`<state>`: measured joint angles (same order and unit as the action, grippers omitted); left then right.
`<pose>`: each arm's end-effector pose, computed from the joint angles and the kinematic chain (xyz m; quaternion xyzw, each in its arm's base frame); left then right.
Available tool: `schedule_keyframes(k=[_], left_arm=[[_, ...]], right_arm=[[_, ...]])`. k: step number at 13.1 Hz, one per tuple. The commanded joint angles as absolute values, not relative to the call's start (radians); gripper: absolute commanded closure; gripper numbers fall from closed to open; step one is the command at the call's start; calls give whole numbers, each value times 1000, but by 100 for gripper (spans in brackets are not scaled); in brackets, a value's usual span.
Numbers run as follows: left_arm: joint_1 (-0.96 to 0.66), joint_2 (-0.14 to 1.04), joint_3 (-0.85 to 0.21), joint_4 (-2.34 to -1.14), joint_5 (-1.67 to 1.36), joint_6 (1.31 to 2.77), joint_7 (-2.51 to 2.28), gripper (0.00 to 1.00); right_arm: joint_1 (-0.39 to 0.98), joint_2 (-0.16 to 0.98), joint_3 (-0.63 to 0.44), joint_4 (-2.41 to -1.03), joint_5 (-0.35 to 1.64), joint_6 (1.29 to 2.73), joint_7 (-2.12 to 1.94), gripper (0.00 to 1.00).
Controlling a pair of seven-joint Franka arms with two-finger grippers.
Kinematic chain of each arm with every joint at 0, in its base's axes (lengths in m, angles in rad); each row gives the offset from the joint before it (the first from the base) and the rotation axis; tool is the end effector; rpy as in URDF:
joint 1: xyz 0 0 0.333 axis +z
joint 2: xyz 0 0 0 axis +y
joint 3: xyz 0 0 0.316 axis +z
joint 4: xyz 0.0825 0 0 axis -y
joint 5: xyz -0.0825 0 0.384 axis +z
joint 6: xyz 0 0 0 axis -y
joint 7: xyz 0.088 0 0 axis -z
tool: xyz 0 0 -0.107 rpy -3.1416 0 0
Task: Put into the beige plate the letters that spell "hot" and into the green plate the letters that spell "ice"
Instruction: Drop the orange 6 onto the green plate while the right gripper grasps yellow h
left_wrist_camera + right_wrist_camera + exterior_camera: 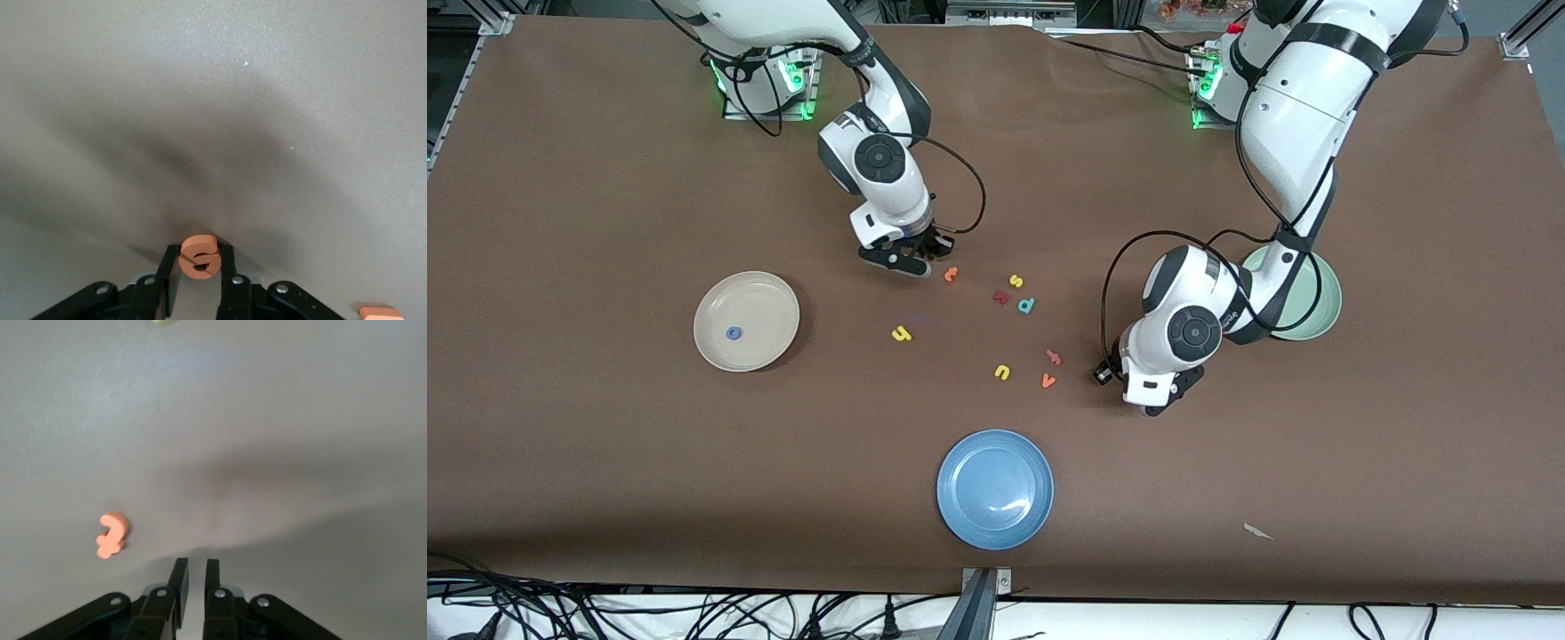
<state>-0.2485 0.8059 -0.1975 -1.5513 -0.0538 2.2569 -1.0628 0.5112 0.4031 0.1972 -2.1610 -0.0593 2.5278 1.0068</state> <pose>0.6330 -0.2838 0.1722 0.9334 0.3440 -0.0949 0.0373 0.4271 0.3678 0.2089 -0.9910 0.1315 0.0254 0.0041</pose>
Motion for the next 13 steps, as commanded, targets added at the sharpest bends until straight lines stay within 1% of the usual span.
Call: schedule_keyframes(k=[1, 3, 4, 5, 7, 10, 12, 13], left_arm=[[-247, 801, -186, -1542, -28, 2247, -1081, 100], [-227, 770, -172, -1539, -25, 2243, -1072, 100], [-209, 741, -172, -1540, -25, 2218, -1056, 100], [-183, 706, -173, -1540, -23, 2150, -1010, 100], [-125, 629, -176, -1540, -25, 1963, -840, 100], [-26, 546, -175, -1548, -25, 1650, -562, 100], [53, 506, -175, -1574, -25, 1539, -415, 100], [87, 496, -173, -1597, -23, 1516, -364, 100]], right_arm=[[494, 344, 187, -2174, -66, 2471, 946, 70], [491, 357, 172, -2149, -66, 2479, 943, 36], [489, 388, 163, -2108, -67, 2480, 928, 30], [488, 415, 153, -2070, -67, 2480, 904, 23], [488, 457, 114, -2019, -66, 2482, 832, 22], [482, 529, 94, -1939, -66, 2482, 772, 23], [482, 587, 86, -1884, -67, 2483, 769, 23], [483, 601, 86, -1867, -66, 2491, 769, 23]])
